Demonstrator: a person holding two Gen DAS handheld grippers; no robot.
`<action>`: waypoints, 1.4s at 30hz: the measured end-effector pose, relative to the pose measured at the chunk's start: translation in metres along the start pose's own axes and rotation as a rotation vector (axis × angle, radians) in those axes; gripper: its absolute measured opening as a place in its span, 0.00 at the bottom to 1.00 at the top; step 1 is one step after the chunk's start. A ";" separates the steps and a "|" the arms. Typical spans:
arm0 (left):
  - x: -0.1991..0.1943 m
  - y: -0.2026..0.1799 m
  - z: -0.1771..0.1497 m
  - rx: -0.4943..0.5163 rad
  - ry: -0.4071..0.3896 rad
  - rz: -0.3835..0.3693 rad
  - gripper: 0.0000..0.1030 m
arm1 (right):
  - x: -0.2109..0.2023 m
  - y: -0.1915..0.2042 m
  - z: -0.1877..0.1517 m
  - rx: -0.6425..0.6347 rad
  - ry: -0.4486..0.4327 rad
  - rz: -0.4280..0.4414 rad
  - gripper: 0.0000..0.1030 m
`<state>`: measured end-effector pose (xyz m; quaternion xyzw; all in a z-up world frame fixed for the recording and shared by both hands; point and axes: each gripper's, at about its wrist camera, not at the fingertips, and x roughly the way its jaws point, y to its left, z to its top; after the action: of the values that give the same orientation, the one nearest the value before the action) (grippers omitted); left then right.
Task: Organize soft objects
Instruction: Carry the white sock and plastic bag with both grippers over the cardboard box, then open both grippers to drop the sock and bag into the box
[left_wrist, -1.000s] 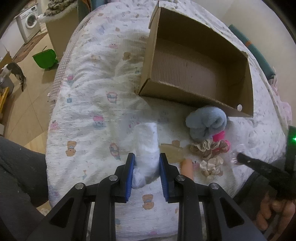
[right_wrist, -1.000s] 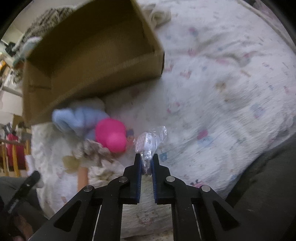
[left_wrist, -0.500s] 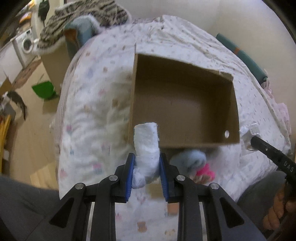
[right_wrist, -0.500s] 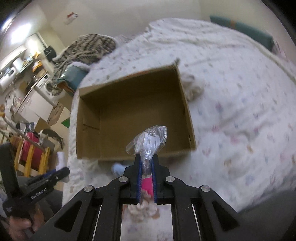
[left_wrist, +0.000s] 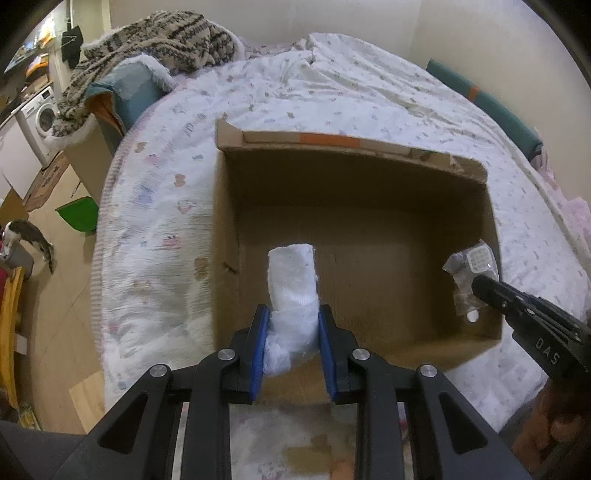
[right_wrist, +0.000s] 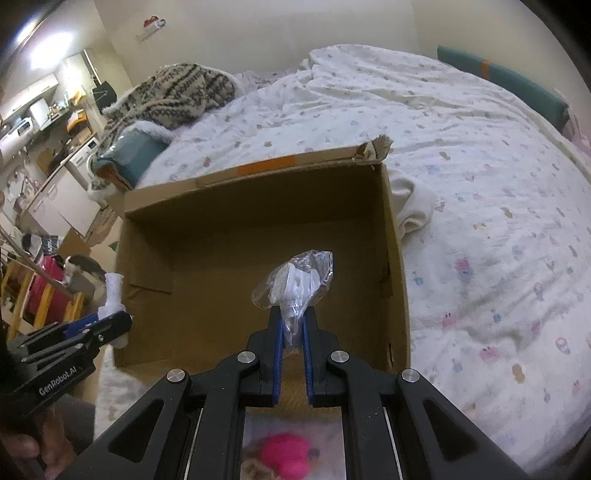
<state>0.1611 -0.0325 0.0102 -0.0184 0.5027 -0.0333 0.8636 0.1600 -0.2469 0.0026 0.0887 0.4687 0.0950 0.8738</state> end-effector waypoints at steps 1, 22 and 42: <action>0.006 -0.001 -0.001 0.001 0.005 0.001 0.23 | 0.005 -0.001 0.000 0.001 0.005 -0.002 0.10; 0.061 -0.008 -0.010 0.005 0.107 -0.027 0.23 | 0.051 0.004 -0.016 -0.041 0.110 -0.018 0.10; 0.037 -0.001 -0.011 -0.018 0.077 -0.087 0.58 | 0.015 -0.009 -0.018 0.001 0.032 0.025 0.63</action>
<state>0.1694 -0.0361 -0.0275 -0.0464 0.5347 -0.0669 0.8411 0.1537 -0.2509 -0.0216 0.0937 0.4813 0.1072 0.8649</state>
